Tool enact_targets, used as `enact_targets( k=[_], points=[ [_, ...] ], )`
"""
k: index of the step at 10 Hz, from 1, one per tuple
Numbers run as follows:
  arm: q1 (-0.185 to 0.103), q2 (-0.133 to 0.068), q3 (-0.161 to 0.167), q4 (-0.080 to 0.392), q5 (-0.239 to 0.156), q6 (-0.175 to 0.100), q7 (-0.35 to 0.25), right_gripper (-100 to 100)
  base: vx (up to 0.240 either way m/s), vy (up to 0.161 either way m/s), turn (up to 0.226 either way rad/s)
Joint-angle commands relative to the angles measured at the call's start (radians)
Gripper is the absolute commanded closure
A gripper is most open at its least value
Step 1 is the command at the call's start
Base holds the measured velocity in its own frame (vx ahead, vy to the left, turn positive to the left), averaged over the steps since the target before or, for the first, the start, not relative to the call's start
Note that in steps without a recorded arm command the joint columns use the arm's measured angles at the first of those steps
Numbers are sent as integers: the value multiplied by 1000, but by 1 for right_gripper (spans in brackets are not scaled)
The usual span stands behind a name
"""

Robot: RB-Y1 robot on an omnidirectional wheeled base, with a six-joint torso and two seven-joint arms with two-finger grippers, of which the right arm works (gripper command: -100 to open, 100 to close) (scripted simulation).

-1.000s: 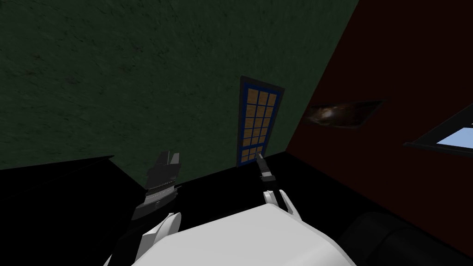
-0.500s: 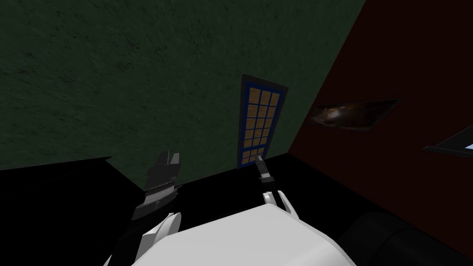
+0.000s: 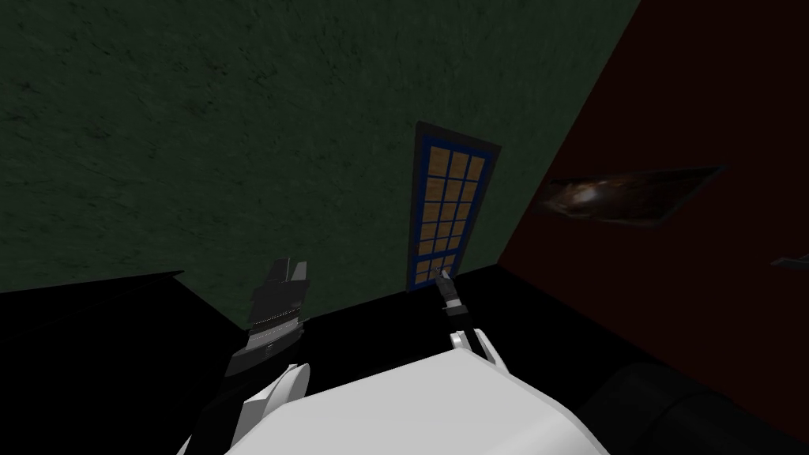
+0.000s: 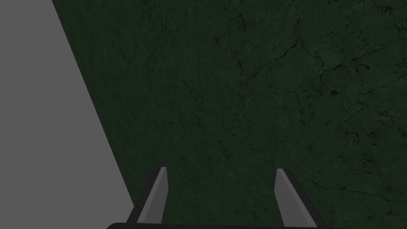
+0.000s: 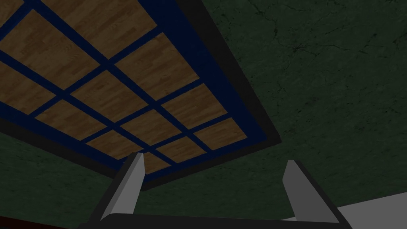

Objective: Pull the door open

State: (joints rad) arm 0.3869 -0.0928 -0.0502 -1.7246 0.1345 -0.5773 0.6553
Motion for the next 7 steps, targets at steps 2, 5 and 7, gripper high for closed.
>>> enact_targets(
  k=[2, 5, 7],
  points=[
    [-13, -4, -1, 58, 3, -20, 52, -100, 93, -24, 32],
    [-26, -9, -4, 122, 6, -42, 108, -100, 99, -28, 36],
    [-35, -12, -5, 164, 8, -57, 145, -100, 96, -37, 36]
  ],
)
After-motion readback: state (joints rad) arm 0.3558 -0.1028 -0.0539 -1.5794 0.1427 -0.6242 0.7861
